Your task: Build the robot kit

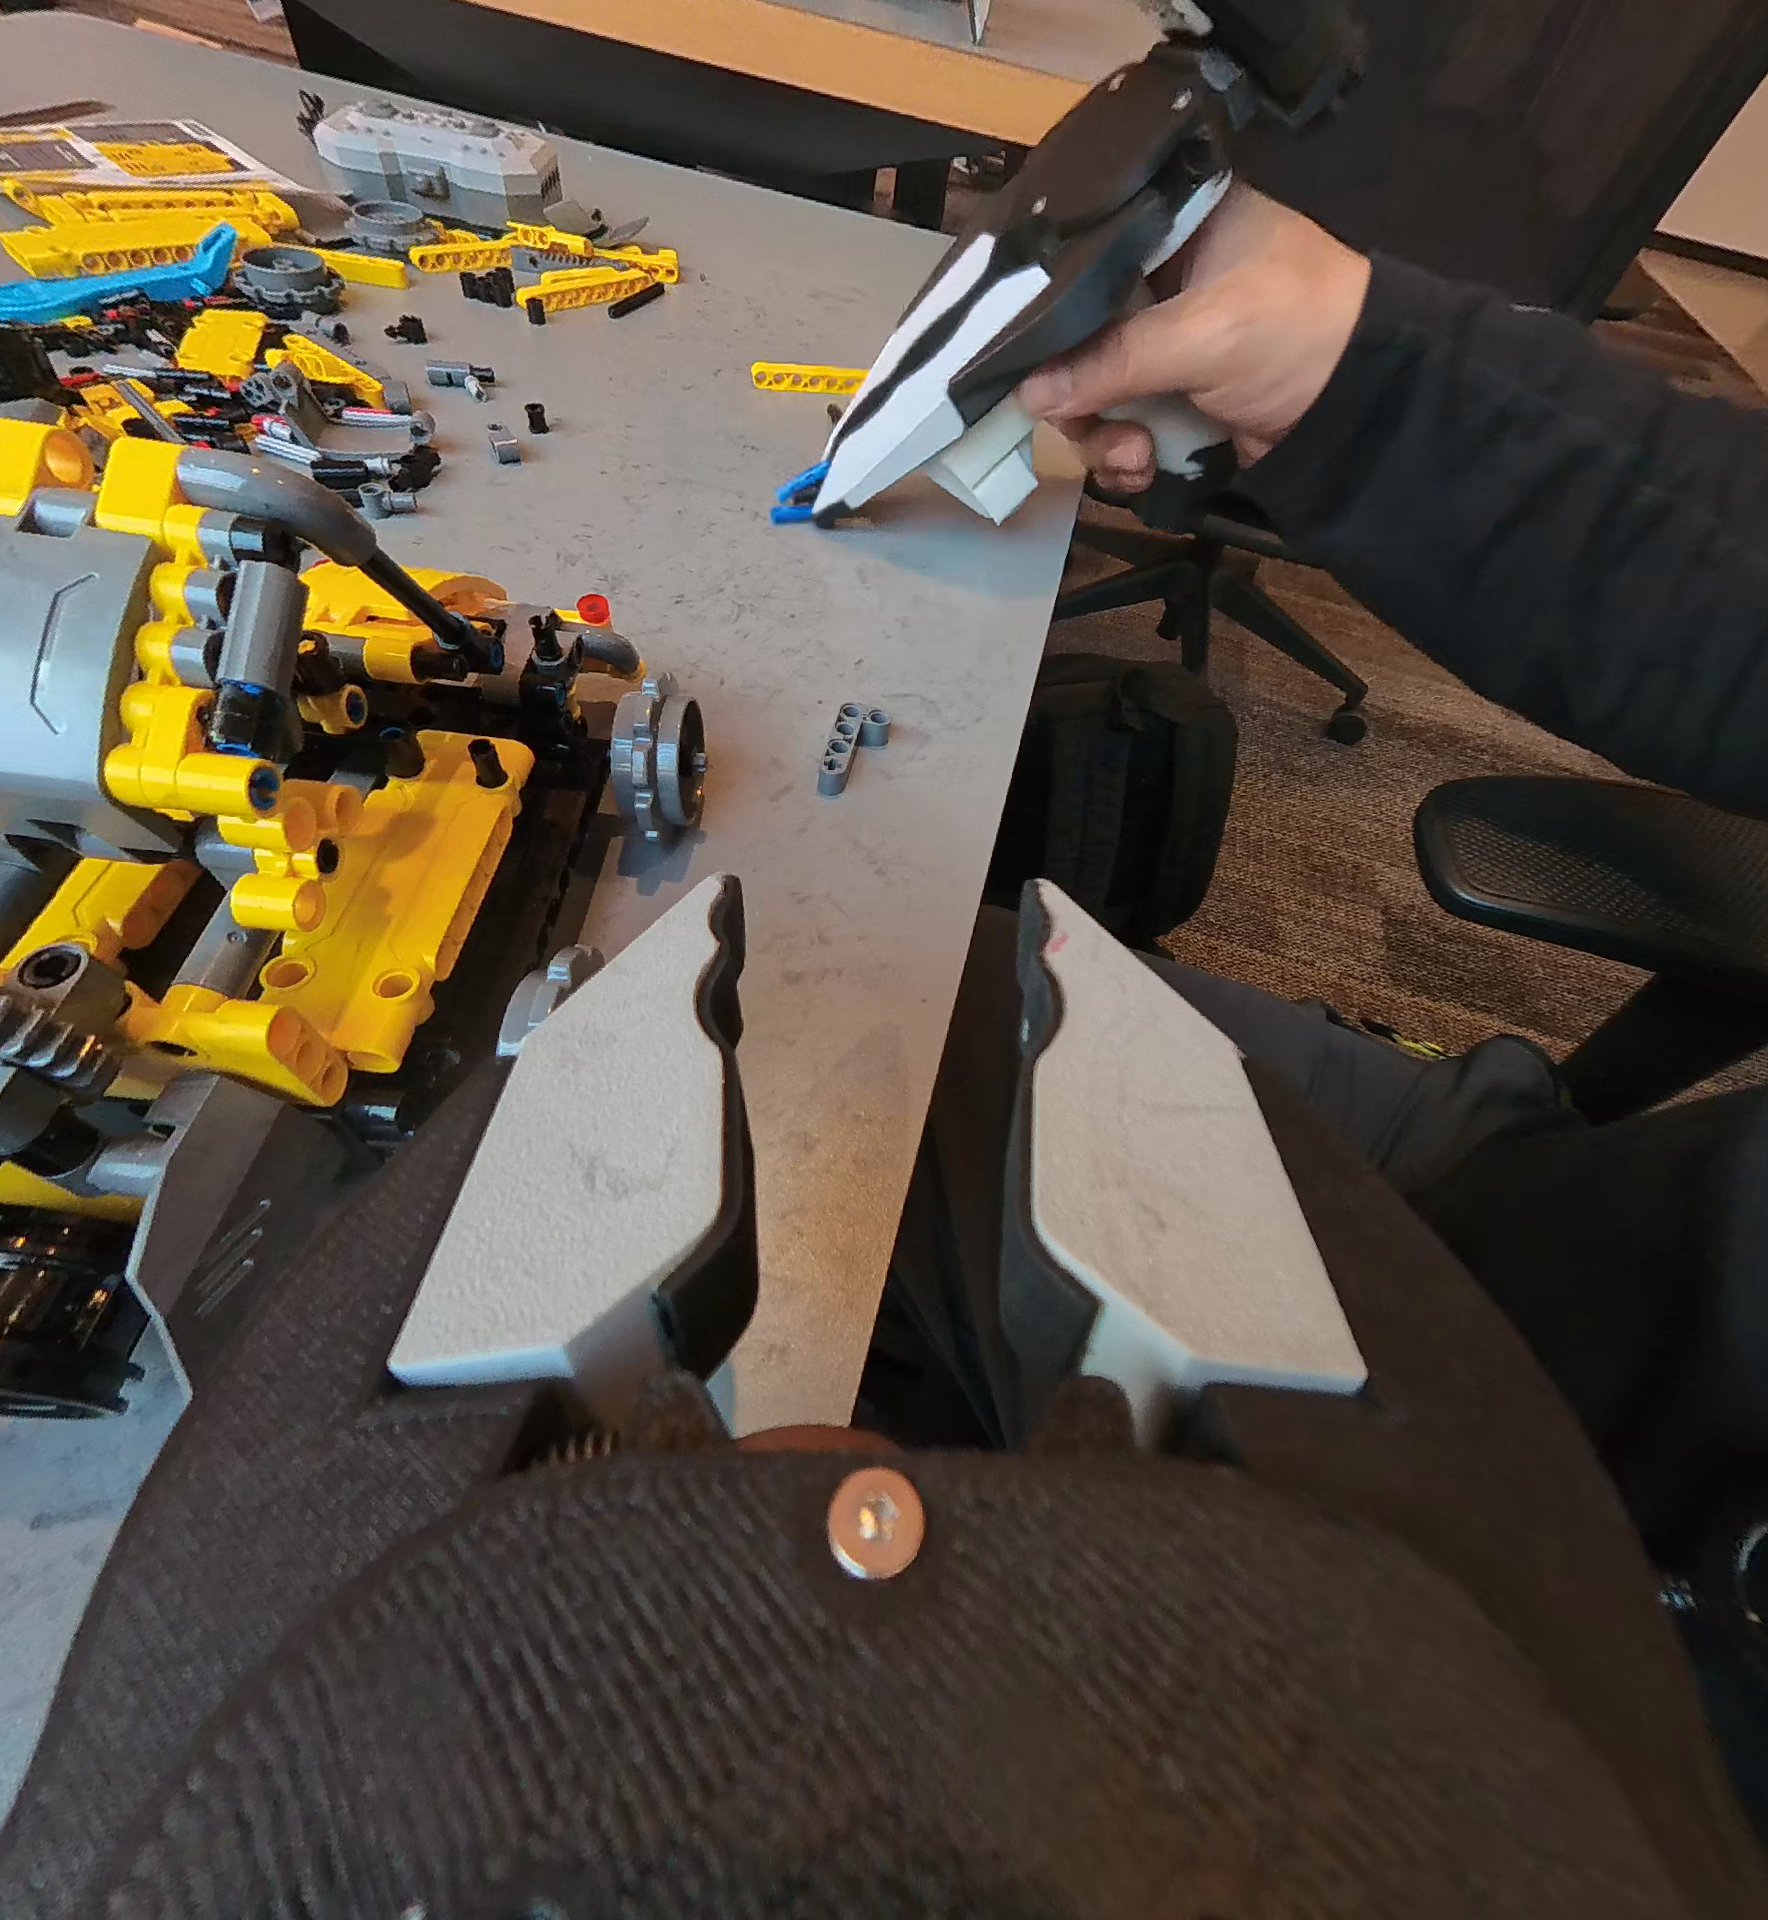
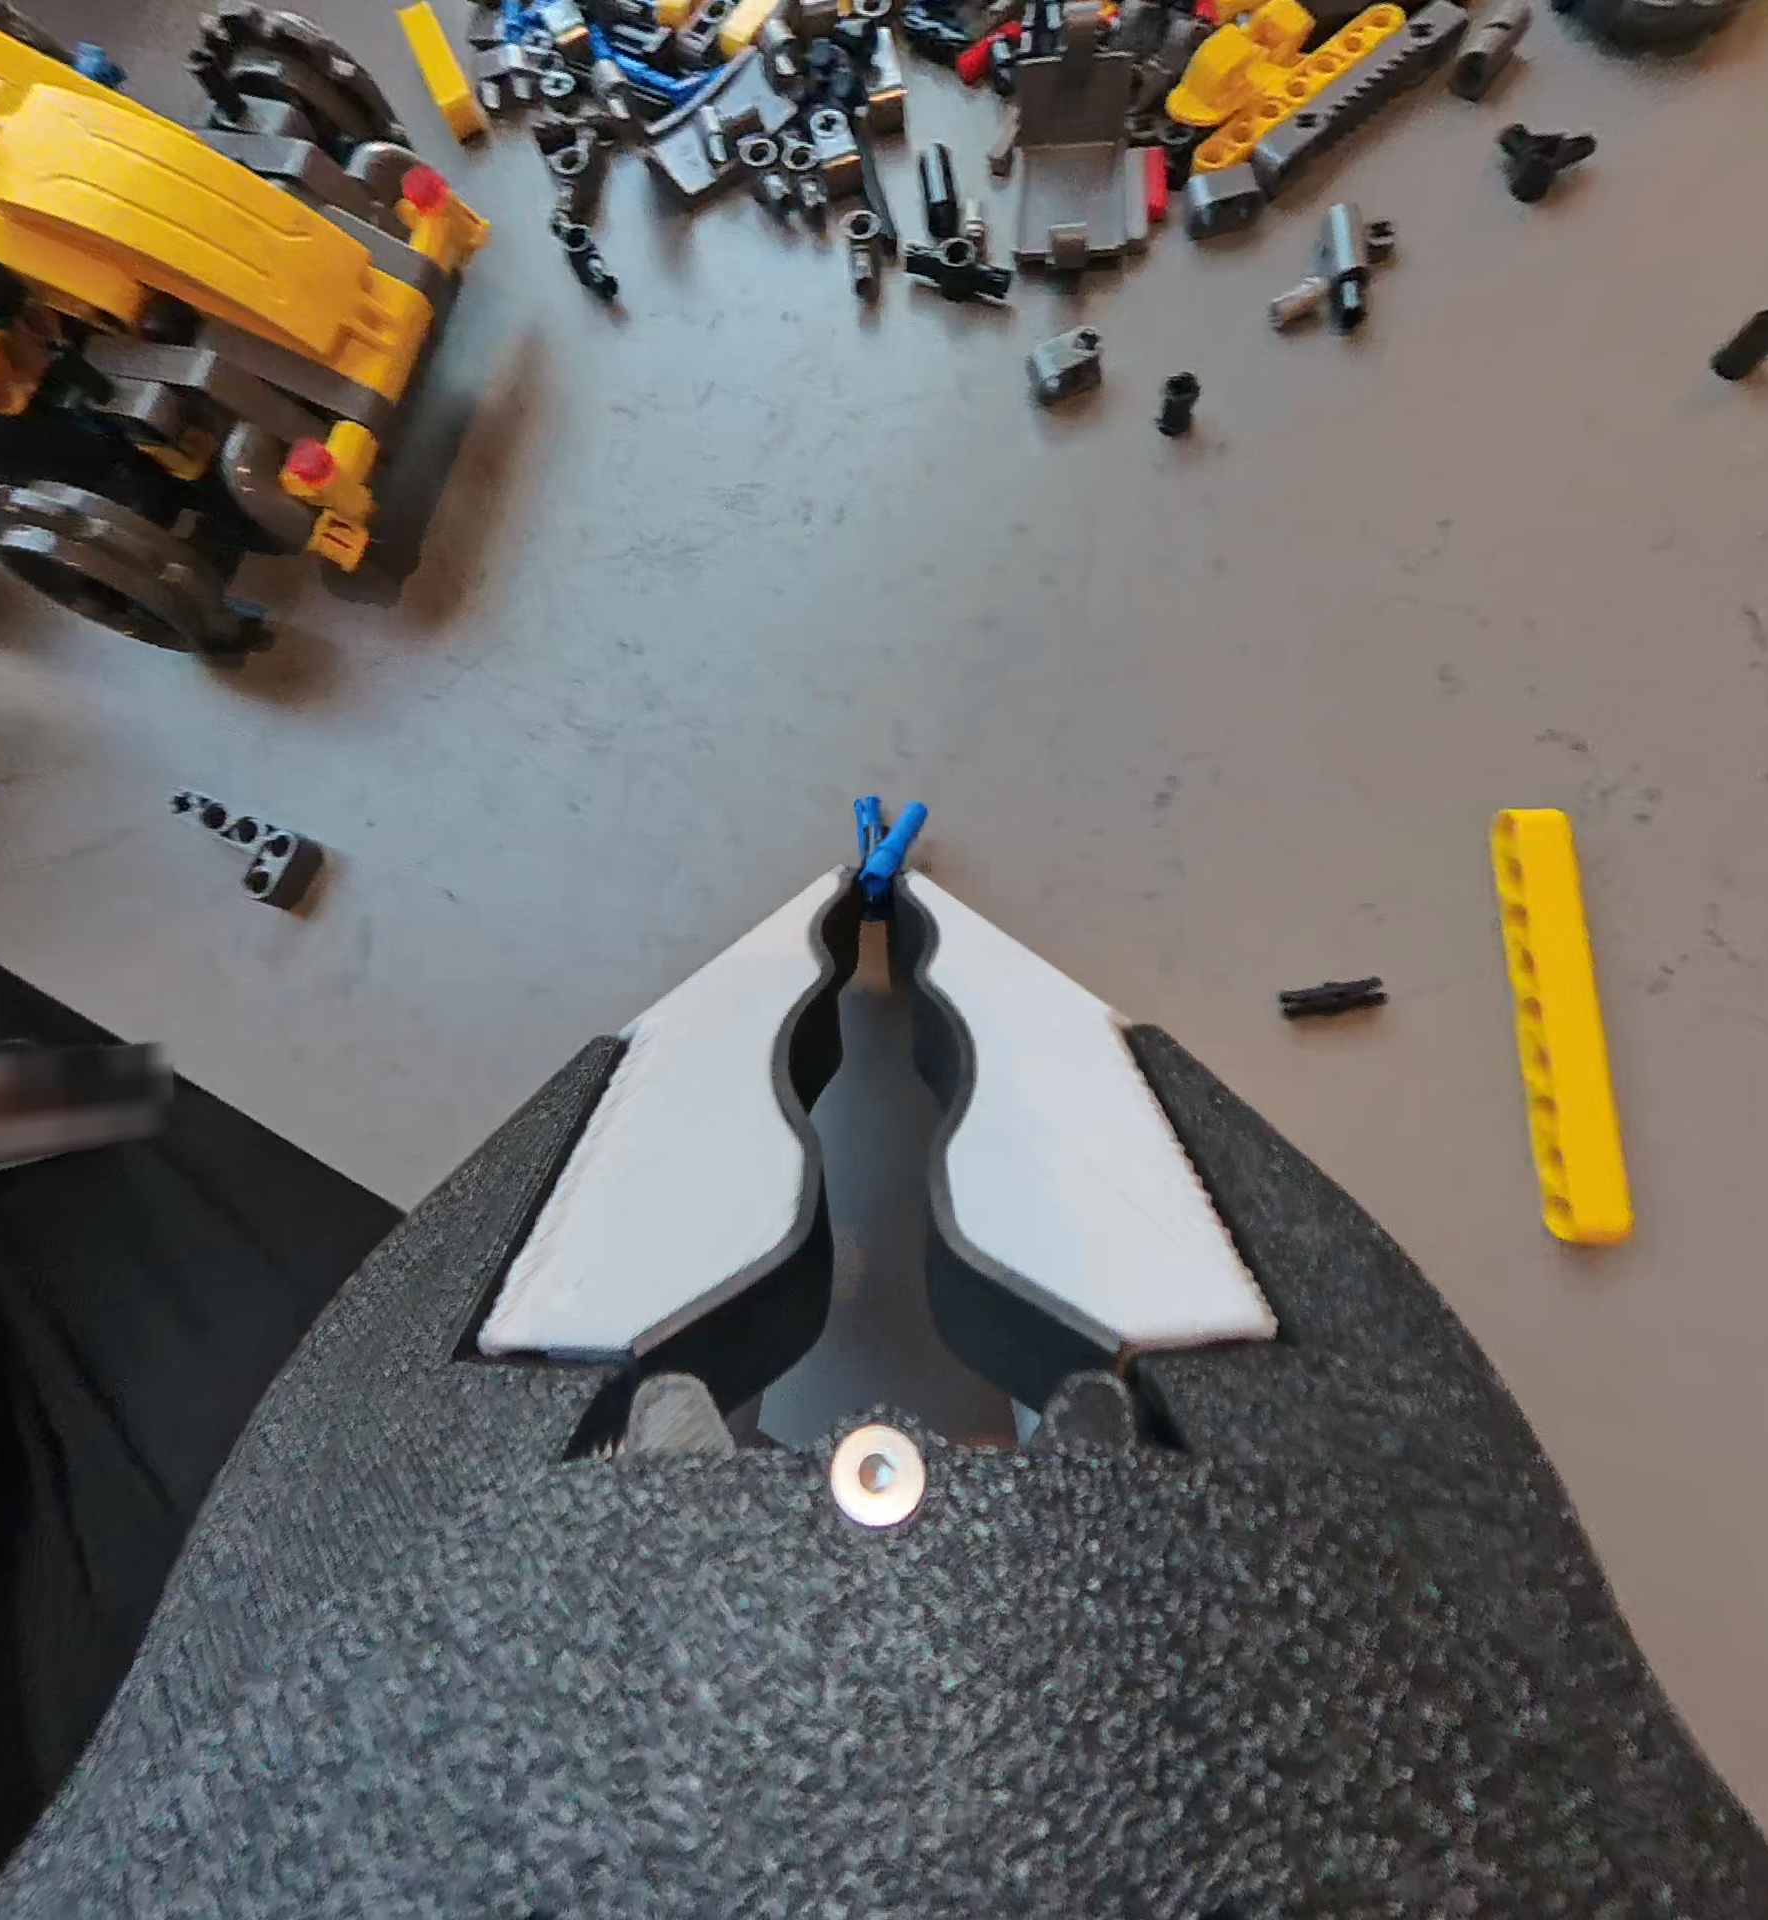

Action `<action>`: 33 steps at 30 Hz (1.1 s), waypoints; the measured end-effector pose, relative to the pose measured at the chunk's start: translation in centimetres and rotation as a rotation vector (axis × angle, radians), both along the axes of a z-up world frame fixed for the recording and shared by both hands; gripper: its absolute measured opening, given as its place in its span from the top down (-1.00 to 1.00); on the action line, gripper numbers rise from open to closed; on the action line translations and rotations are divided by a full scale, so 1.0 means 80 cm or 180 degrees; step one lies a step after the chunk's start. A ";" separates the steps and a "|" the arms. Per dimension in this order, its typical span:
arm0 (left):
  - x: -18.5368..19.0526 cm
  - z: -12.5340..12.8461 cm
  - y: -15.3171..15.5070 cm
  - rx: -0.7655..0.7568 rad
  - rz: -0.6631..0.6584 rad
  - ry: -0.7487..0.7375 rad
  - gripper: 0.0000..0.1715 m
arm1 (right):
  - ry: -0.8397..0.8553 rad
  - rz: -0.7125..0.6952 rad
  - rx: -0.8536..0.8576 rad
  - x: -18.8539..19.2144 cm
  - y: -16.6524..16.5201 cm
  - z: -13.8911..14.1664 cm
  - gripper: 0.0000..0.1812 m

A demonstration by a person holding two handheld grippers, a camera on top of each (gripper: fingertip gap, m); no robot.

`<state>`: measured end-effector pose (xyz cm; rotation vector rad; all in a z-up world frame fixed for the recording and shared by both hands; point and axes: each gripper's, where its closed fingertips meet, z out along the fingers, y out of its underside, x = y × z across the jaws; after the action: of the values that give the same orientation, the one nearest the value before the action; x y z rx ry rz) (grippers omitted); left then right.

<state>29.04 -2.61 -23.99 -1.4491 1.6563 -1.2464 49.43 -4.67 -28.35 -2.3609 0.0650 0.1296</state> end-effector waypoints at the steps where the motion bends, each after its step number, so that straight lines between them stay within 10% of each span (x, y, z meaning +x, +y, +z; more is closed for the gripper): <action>1: 0.000 0.000 0.000 0.0001 -0.0001 0.0000 0.41 | 0.0046 0.0051 0.0019 -0.009 0.003 0.000 0.95; 21: 0.000 0.000 -0.001 0.0026 -0.0005 -0.0006 0.41 | -0.0380 -0.0435 0.0056 0.064 -0.047 0.028 0.81; 33: 0.000 0.000 -0.001 0.0029 0.0004 -0.0005 0.41 | -0.0092 0.0833 0.0166 -0.078 -0.013 0.016 0.75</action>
<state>29.01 -2.65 -24.01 -1.4432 1.6579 -1.2375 43.23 -5.72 -27.03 -2.3093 -0.2590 0.2208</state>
